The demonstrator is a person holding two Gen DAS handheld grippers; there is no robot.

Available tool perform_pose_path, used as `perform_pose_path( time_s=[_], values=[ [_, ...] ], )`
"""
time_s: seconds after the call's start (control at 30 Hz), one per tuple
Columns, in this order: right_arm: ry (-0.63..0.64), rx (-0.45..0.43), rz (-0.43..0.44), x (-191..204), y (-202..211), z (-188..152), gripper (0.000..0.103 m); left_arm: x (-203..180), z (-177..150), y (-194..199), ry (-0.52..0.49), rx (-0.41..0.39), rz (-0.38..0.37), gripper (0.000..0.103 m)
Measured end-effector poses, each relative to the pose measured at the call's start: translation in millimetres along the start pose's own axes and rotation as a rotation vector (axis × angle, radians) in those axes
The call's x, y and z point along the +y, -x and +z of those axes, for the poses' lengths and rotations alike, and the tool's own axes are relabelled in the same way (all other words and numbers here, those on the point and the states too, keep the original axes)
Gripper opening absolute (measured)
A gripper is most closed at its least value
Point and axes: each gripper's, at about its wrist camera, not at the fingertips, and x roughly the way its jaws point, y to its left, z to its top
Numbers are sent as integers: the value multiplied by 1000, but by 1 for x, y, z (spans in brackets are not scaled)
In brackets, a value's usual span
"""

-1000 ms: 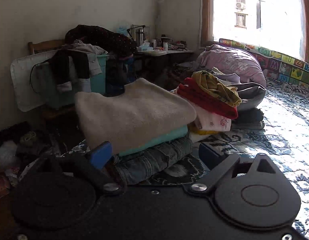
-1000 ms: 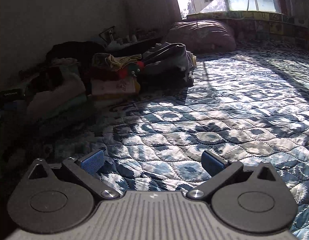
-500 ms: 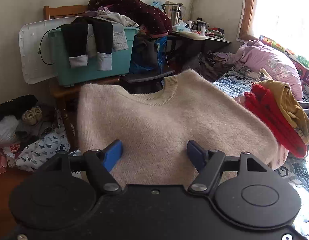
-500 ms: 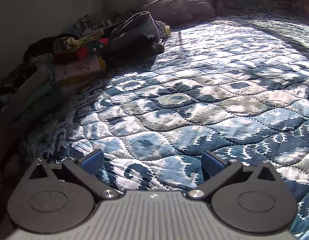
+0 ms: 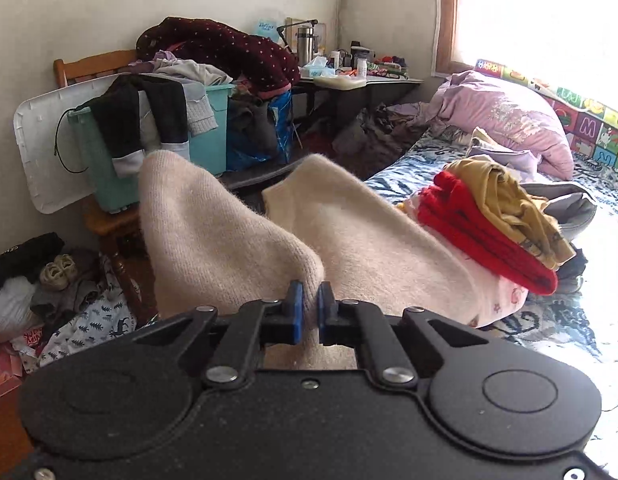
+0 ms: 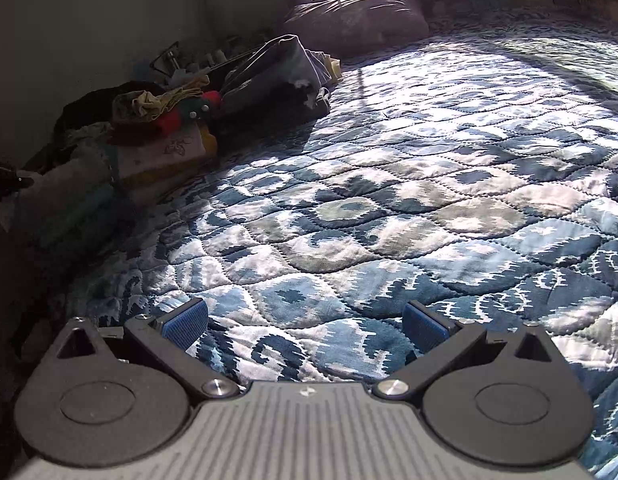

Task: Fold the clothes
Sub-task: 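Carry the sweater with the left tool and lay it on the bed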

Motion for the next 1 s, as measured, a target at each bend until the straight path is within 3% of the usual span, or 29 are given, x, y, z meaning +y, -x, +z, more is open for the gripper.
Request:
perform_pose_path(
  time_s=[0.2, 0.5, 0.6, 0.77, 0.9, 1.0],
  values=[
    [-62, -53, 28, -12, 30, 9, 103, -47, 34, 80, -21, -131, -132, 0],
    [-118, -115, 0, -38, 78, 16, 103, -129, 49, 179, -56, -273, -385, 0],
    [-158, -153, -8, -52, 98, 17, 103, -159, 40, 193, -51, -270, -485, 0],
    [-268, -250, -7, -83, 134, 16, 103, -235, 13, 179, -76, -184, -625, 0],
    [-339, -322, -16, -108, 154, 12, 103, -322, 8, 179, -150, -132, -741, 0],
    [-375, -364, -29, -125, 165, 9, 103, -385, 20, 188, -212, -174, -806, 0]
  ],
)
